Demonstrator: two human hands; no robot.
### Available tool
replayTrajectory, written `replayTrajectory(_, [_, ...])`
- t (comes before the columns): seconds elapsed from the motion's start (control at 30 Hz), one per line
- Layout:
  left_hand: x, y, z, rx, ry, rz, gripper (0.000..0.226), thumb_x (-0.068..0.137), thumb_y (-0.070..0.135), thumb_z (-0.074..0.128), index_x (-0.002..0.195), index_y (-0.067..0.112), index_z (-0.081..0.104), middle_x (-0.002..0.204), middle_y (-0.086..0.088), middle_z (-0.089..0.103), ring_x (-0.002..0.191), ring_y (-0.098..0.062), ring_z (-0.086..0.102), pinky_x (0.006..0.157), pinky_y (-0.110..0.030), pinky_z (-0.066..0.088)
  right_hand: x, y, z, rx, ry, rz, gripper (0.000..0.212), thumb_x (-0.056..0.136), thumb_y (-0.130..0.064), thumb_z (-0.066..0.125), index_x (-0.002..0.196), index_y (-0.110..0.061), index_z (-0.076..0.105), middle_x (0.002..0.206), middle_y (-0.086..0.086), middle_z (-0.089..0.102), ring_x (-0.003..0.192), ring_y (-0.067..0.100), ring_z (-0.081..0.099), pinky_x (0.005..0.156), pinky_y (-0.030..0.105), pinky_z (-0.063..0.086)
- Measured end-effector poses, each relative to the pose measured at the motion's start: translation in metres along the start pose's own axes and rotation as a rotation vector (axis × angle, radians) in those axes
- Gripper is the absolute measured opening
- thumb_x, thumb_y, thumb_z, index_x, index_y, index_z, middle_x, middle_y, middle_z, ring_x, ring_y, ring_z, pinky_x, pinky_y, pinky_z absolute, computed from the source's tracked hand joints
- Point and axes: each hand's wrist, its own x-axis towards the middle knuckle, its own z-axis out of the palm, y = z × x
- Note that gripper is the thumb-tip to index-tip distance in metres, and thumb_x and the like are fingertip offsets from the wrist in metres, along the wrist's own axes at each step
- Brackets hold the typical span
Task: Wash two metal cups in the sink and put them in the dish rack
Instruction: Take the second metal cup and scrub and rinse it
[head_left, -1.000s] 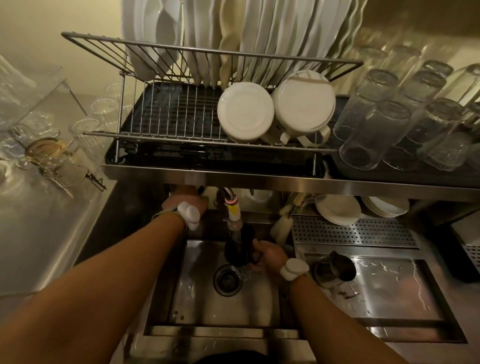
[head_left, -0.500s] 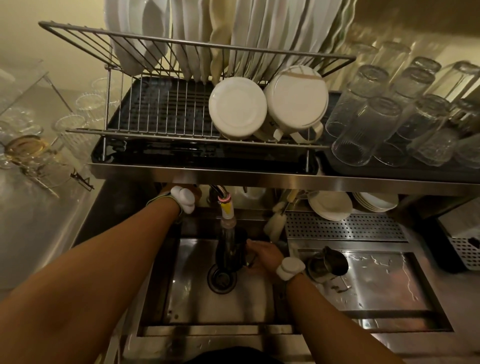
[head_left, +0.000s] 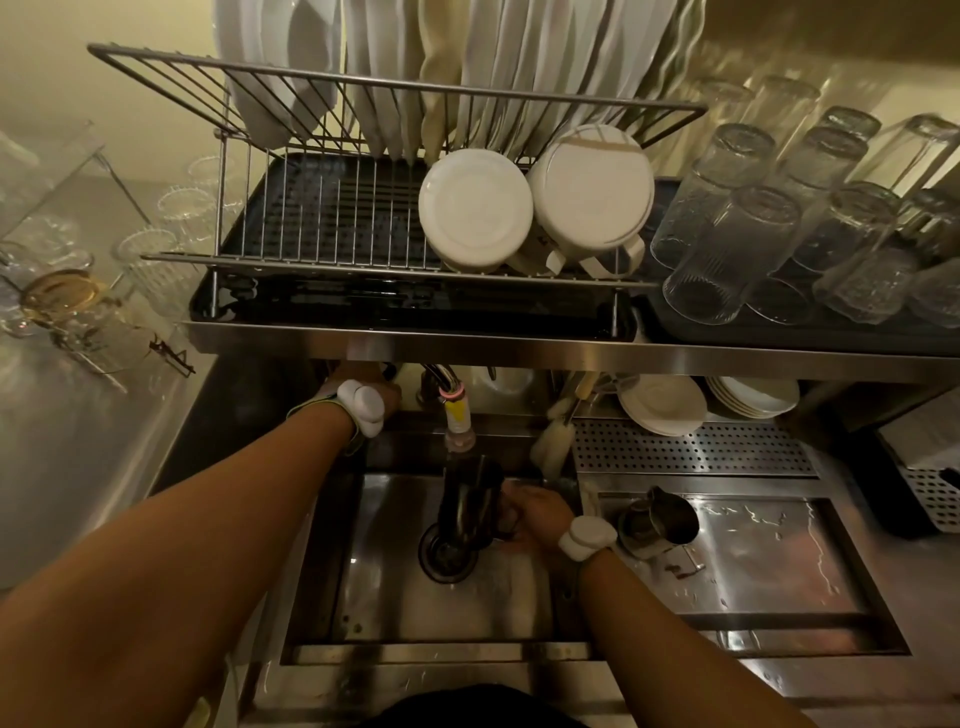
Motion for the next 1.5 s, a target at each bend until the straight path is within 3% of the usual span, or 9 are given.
replayTrajectory(0.13, [-0.003, -0.009, 0.006, -0.006, 0.05, 0.044, 0.05, 0.088, 0.043, 0.052, 0.133, 0.021, 0.046, 0.137, -0.011, 0.049, 0.121, -0.033, 0.051, 0.095, -0.035, 0.044, -0.006, -0.004, 0.003, -0.062, 0.031, -0.012, 0.037, 0.103, -0.028, 0.053, 0.073, -0.012, 0.065, 0.077, 0.009, 0.066, 0.071, 0.021, 0.063, 0.064, 0.022, 0.054])
replayTrajectory(0.23, [-0.015, -0.01, 0.01, 0.074, 0.1, 0.098, 0.052, 0.088, 0.041, 0.051, 0.135, 0.021, 0.041, 0.136, -0.012, 0.05, 0.12, -0.034, 0.052, 0.096, -0.04, 0.047, -0.007, 0.0, 0.003, -0.014, 0.017, 0.034, 0.041, 0.101, -0.034, 0.055, 0.074, -0.006, 0.067, 0.061, 0.011, 0.064, 0.058, 0.024, 0.062, 0.066, 0.035, 0.056])
replayTrajectory(0.37, [-0.043, -0.007, 0.024, -0.028, 0.092, 0.16, 0.034, 0.087, 0.026, 0.059, 0.119, 0.015, 0.057, 0.099, -0.009, 0.068, 0.091, -0.028, 0.064, 0.074, -0.031, 0.049, -0.007, 0.007, 0.002, 0.049, 0.024, 0.078, 0.042, 0.102, -0.039, 0.053, 0.093, -0.001, 0.067, 0.071, 0.018, 0.07, 0.059, 0.03, 0.07, 0.063, 0.043, 0.061])
replayTrajectory(0.53, [-0.07, -0.016, 0.053, -0.04, -0.259, 0.119, 0.034, 0.076, 0.042, 0.072, 0.105, 0.024, 0.068, 0.106, 0.002, 0.068, 0.098, -0.016, 0.064, 0.088, -0.031, 0.052, -0.019, 0.019, 0.007, 0.362, -0.095, 0.175, 0.021, 0.106, -0.036, 0.044, 0.11, -0.02, 0.058, 0.108, 0.016, 0.069, 0.087, 0.036, 0.073, 0.07, 0.046, 0.059])
replayTrajectory(0.6, [-0.083, -0.01, 0.06, -0.081, -0.414, 0.1, 0.05, 0.068, 0.048, 0.079, 0.106, 0.018, 0.068, 0.098, 0.009, 0.069, 0.088, -0.007, 0.062, 0.079, -0.021, 0.052, -0.022, 0.02, 0.012, 0.489, -0.097, 0.198, 0.029, 0.107, -0.034, 0.042, 0.113, -0.014, 0.061, 0.098, 0.015, 0.075, 0.086, 0.033, 0.07, 0.073, 0.042, 0.055])
replayTrajectory(0.73, [-0.109, 0.013, 0.064, -0.225, -0.512, 0.177, 0.03, 0.076, 0.012, 0.079, 0.083, 0.028, 0.056, 0.057, 0.041, 0.059, 0.059, 0.019, 0.06, 0.053, 0.001, 0.043, -0.026, 0.022, 0.019, 0.676, -0.09, 0.284, 0.037, 0.109, -0.028, 0.035, 0.109, -0.002, 0.062, 0.076, 0.019, 0.075, 0.068, 0.028, 0.068, 0.063, 0.033, 0.047])
replayTrajectory(0.97, [-0.109, -0.002, 0.074, -0.258, -0.354, 0.416, 0.095, 0.049, 0.03, 0.094, 0.133, 0.028, 0.049, 0.126, 0.015, 0.059, 0.116, 0.0, 0.055, 0.092, -0.004, 0.041, -0.023, 0.029, 0.017, 0.92, -0.209, 0.419, 0.033, 0.106, -0.016, 0.03, 0.095, -0.002, 0.058, 0.069, 0.016, 0.066, 0.038, 0.016, 0.058, 0.028, 0.014, 0.034])
replayTrajectory(1.2, [-0.116, 0.01, 0.07, -0.195, -0.313, 0.477, 0.093, 0.05, 0.043, 0.091, 0.131, 0.029, 0.05, 0.127, 0.012, 0.059, 0.119, -0.006, 0.056, 0.103, -0.03, 0.047, -0.025, 0.035, 0.01, 1.021, -0.304, 0.521, 0.034, 0.099, -0.011, 0.03, 0.099, 0.007, 0.059, 0.078, 0.034, 0.068, 0.033, 0.019, 0.056, 0.026, 0.016, 0.037])
replayTrajectory(1.5, [-0.12, 0.012, 0.072, -0.108, -0.312, 0.554, 0.102, 0.042, 0.045, 0.09, 0.133, 0.03, 0.045, 0.13, 0.009, 0.056, 0.122, -0.012, 0.053, 0.105, -0.042, 0.045, -0.009, 0.044, 0.001, 0.907, -0.267, 0.546, 0.036, 0.104, -0.021, 0.03, 0.117, -0.004, 0.059, 0.102, 0.018, 0.057, 0.041, 0.023, 0.061, 0.026, 0.02, 0.041])
